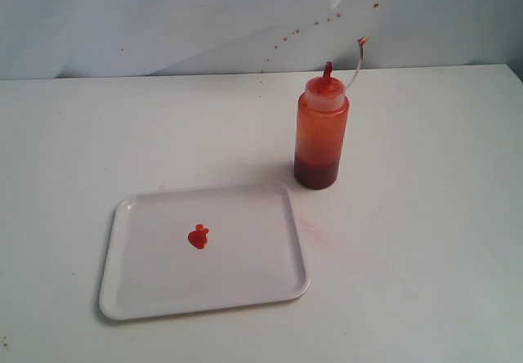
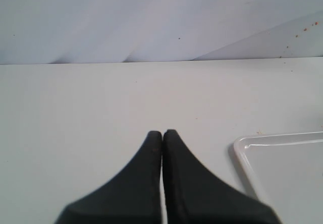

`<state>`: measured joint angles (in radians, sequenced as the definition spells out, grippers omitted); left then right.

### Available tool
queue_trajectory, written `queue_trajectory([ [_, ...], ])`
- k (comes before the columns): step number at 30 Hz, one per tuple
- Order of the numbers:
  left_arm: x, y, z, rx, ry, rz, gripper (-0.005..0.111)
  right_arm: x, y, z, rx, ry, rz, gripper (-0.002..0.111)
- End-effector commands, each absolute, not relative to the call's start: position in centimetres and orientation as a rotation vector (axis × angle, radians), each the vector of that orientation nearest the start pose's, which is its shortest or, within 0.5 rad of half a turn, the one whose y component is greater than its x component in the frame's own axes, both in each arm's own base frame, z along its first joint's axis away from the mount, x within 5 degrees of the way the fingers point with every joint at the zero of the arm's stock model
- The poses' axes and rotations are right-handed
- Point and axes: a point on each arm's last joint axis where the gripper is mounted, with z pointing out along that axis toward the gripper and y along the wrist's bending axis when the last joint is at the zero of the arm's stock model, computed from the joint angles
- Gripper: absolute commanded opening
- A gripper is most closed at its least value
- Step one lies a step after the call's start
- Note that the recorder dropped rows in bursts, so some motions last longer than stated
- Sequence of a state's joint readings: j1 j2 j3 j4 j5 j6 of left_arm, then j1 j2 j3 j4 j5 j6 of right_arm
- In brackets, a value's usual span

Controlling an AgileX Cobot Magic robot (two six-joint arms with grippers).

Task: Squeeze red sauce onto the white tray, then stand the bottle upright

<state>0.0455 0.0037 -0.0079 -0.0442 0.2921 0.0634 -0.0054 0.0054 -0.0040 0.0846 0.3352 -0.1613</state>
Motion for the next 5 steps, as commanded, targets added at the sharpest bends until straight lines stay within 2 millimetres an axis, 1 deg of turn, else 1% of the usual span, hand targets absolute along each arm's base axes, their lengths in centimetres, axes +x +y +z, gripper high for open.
queue_trajectory([
  [1, 5.47, 0.13, 18.75, -0.02, 1.768, 0.031, 0.002, 5.39, 0.2, 18.39, -0.087, 1.806, -0.044, 0.0],
  [5, 5.47, 0.13, 18.75, -0.02, 1.768, 0.031, 0.002, 5.39, 0.2, 18.39, -0.087, 1.806, -0.044, 0.0],
])
